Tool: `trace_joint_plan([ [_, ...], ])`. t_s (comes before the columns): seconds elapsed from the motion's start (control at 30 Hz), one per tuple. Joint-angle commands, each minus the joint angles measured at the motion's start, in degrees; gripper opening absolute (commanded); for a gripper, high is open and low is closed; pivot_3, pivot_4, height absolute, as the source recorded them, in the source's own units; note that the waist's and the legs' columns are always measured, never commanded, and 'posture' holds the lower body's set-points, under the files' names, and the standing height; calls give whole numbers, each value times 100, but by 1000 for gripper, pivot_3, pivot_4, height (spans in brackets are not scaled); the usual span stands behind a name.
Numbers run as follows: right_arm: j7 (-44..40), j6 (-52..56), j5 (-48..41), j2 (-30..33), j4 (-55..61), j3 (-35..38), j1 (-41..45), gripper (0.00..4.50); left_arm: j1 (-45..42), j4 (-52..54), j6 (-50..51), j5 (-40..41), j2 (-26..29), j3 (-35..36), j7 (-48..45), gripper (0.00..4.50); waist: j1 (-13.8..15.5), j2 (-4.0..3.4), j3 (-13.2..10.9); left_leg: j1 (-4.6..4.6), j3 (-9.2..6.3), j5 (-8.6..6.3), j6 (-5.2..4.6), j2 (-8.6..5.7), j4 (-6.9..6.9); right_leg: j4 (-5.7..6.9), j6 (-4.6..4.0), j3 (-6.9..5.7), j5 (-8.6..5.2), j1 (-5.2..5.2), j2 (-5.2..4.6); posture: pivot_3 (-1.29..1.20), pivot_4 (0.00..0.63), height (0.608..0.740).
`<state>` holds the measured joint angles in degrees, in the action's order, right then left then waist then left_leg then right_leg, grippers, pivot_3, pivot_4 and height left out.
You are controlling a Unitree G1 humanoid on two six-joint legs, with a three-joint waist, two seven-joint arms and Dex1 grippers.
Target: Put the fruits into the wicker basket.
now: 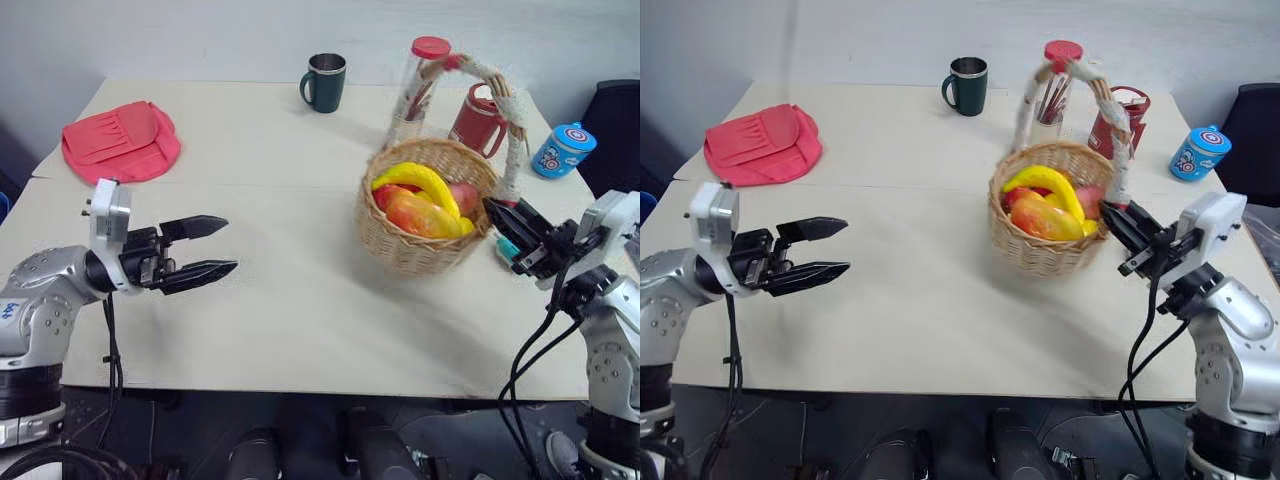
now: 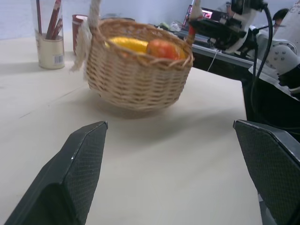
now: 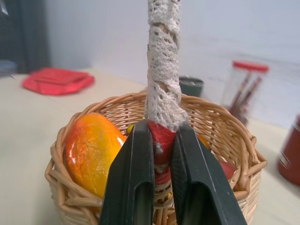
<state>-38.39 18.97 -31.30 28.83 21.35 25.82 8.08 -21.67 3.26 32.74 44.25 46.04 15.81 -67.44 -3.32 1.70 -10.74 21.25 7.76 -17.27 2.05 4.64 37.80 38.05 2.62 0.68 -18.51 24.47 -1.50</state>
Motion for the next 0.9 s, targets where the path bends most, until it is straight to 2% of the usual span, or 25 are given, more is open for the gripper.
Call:
trace_joint_plan([
  [0.03,510,-65,83,-229,457,28,-405,124,-187,-204,-233,-175,-44,-120,-145,4500,1,0,0,2,-1,1,1,0,-4,-1,0,0,0,1,0,0,150,740],
  [0.1,757,-89,39,-465,546,-69,-539,124,-250,-279,-302,-233,-55,-149,-179,4500,-16,2,1,-4,13,1,2,3,-5,1,1,13,0,4,6,0,150,740],
  [0.17,741,-173,129,-510,644,-259,-687,857,-271,-326,-352,-276,-44,-150,-198,4500,-16,3,2,-5,14,2,4,5,-3,2,2,15,1,3,7,0,150,740],
  [0.27,748,-237,109,-471,758,-225,-882,1669,-156,-339,-209,-233,119,-62,-261,4500,5,4,2,-6,14,3,2,4,-4,1,3,17,1,3,6,0,150,740],
  [0.47,-248,-1014,-88,196,268,508,-1320,3685,866,-348,-714,-625,338,367,-243,4500,-4,4,2,-12,32,-1,-5,7,-18,-12,5,31,1,7,3,0,150,740],
  [0.53,-1212,-1247,-207,614,-81,565,-1572,4320,1422,-382,-909,-844,309,647,-1,4500,-3,4,2,-18,42,-5,-12,6,-18,-12,9,40,3,6,3,0,150,740],
  [0.57,-1595,-1383,-208,785,-220,550,-1673,4489,1630,-384,-945,-892,309,742,71,4500,5,4,2,-25,50,-10,-21,7,-20,-14,10,47,3,4,3,0,150,740],
  [0.63,-2656,-1757,-123,1234,-488,254,-1897,4489,2210,-270,-1250,-1147,265,950,216,4500,6,19,8,-25,47,-16,-32,7,-23,-19,10,46,4,4,6,0,150,740],
  [0.7,-3668,-2411,206,1615,-783,-349,-1960,4489,2848,-43,-1744,-1469,189,1073,245,4500,5,22,8,-32,51,-33,-62,10,-29,-19,10,49,4,0,1,0,150,740],
  [0.77,-4044,-2681,271,1672,-967,-752,-1823,4489,3305,205,-2036,-1604,151,1136,196,4500,-15,37,3,-47,62,-37,-68,11,-34,-24,13,56,6,-8,-2,0,150,740],
  [0.9,-4117,-2828,577,1056,-1616,-1925,-771,4489,4004,1015,-2492,-1739,-374,1310,670,4500,-11,58,0,-85,64,-37,-70,8,-44,-31,11,61,7,-40,-9,0,150,740],
])
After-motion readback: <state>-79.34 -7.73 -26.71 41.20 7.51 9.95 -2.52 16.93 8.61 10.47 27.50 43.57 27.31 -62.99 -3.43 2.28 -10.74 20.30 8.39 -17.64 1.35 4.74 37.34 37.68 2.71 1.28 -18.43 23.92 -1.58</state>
